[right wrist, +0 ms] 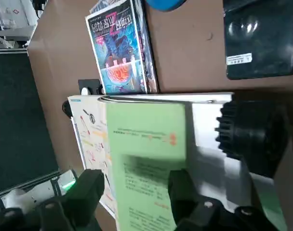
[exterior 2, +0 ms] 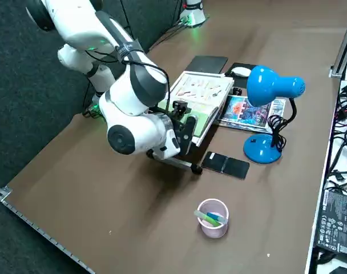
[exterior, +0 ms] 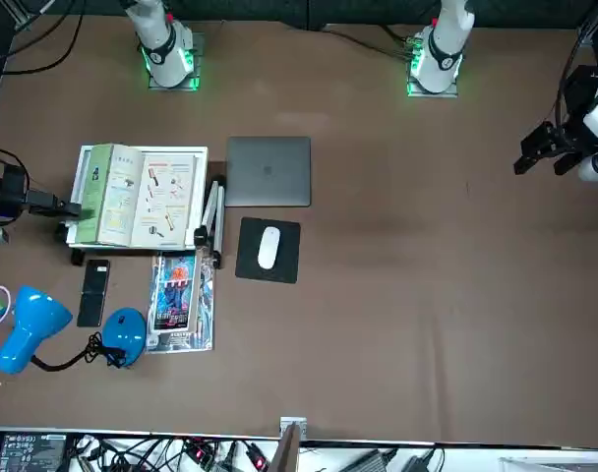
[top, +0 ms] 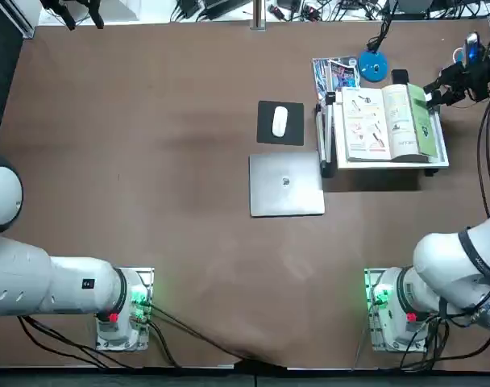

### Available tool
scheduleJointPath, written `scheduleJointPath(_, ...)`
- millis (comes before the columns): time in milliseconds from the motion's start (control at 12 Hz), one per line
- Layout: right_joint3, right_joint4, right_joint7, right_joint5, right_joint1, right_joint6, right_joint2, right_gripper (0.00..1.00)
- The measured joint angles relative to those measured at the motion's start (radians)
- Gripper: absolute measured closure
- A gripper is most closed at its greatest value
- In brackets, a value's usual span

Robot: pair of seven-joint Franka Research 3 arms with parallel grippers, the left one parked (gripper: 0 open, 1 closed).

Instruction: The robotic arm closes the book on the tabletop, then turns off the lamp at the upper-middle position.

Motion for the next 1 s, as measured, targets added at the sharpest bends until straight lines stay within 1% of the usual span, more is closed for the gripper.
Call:
scheduleJointPath(333,0.000,0.004,-0.036,0.000,-0.025,0.000,-0.001,0.18)
scheduleJointPath(583,0.004,0.002,-0.044,0.000,-0.026,-0.009,0.000,0.19)
scheduleJointPath(750,0.019,0.002,-0.045,0.000,-0.021,-0.019,0.000,0.20)
scheduleJointPath(1000,0.032,0.004,-0.048,0.000,0.012,-0.019,-0.002,0.26)
